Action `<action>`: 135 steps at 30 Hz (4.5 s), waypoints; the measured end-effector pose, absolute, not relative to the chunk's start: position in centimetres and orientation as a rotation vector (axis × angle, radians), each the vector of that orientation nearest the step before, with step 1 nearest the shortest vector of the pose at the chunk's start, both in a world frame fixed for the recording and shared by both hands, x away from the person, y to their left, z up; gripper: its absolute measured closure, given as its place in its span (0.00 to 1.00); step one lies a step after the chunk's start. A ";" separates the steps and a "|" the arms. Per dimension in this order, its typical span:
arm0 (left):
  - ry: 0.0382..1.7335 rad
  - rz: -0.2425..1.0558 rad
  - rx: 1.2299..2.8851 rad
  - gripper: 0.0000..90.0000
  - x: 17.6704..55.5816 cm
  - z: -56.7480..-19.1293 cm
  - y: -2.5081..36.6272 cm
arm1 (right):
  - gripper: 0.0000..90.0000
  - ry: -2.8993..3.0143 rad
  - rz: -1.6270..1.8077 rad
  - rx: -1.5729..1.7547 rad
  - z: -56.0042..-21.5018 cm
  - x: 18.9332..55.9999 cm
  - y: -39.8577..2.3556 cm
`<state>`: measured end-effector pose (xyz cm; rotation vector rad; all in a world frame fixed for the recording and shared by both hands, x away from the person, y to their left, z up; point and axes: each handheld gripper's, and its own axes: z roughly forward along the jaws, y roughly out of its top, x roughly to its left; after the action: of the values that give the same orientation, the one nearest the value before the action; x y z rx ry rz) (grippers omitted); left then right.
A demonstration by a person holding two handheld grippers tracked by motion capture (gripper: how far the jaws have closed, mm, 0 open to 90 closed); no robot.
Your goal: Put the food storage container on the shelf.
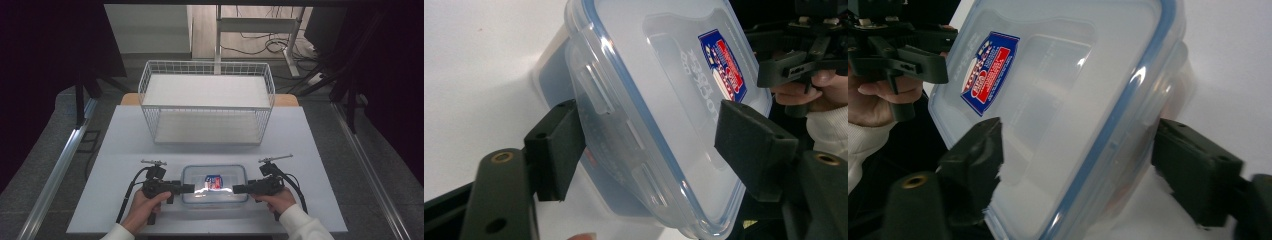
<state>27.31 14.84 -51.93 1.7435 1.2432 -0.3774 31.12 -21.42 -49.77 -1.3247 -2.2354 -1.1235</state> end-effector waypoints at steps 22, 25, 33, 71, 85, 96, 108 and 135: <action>1.231 -0.318 1.746 0.50 25.7 -50.1 15.4 | 0.54 -2.169 -1.209 -1.375 -48.2 29.9 -22.9; 1.232 -0.311 1.747 0.51 25.6 -50.0 15.4 | 0.54 -2.168 -1.217 -1.380 -48.1 29.7 -22.8; 1.217 -0.287 1.772 0.51 25.4 -49.6 15.3 | 0.56 -2.162 -1.243 -1.382 -47.7 29.6 -22.9; 1.169 -0.228 1.773 0.53 28.7 -48.4 16.4 | 0.56 -2.279 -1.339 -1.320 -45.8 32.1 -21.8; 1.140 -0.214 1.766 0.53 33.6 -48.3 17.3 | 0.56 -2.277 -1.384 -1.329 -46.1 36.2 -21.2; 1.145 -0.178 1.751 0.53 38.5 -48.2 18.2 | 0.56 -2.261 -1.439 -1.335 -46.1 41.1 -20.1; 1.158 -0.187 1.756 0.53 40.3 -49.4 18.3 | 0.55 -2.241 -1.428 -1.354 -47.7 43.4 -19.9; 1.260 -0.212 1.588 0.49 41.8 -51.2 18.0 | 0.48 -2.126 -1.455 -1.566 -49.1 43.9 -19.2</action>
<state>41.84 17.97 -51.21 1.5879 1.2603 -0.2119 43.93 -19.17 -49.08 -1.5655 -2.1260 -1.4551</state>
